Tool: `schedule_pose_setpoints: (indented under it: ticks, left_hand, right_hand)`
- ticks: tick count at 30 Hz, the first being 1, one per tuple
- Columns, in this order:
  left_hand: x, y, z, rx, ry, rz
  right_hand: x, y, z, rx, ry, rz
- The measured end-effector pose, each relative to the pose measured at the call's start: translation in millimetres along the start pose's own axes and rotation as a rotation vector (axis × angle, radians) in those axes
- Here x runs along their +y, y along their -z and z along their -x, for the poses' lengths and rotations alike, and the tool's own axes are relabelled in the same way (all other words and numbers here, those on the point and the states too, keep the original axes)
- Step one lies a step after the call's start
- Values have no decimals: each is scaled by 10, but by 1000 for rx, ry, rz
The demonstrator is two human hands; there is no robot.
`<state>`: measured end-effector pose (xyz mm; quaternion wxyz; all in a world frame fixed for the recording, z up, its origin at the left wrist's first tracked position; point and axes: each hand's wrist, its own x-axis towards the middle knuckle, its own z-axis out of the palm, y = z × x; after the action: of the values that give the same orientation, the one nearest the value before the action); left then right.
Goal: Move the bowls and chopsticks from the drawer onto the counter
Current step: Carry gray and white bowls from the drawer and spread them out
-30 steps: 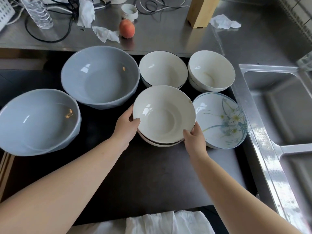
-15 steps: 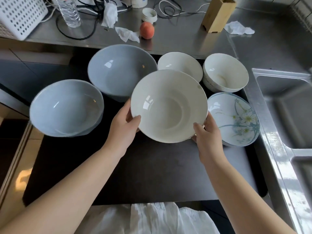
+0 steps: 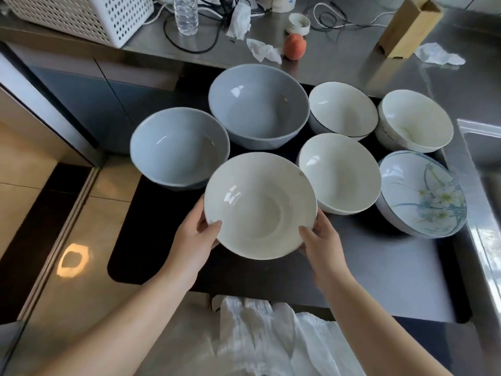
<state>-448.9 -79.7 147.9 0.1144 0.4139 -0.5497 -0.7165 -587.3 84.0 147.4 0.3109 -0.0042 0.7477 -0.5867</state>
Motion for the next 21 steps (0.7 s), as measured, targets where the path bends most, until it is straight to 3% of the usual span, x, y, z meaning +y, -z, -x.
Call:
schedule_pose_setpoints:
  ticks: [10,21]
  left_hand:
    - [-188,-29,-200,-20,94,-2]
    - [-222,-40,-479,-15,81,14]
  right_hand:
    - [170,-77,-144,57,-108,14]
    - [183,-141,-316,147,-147,-184]
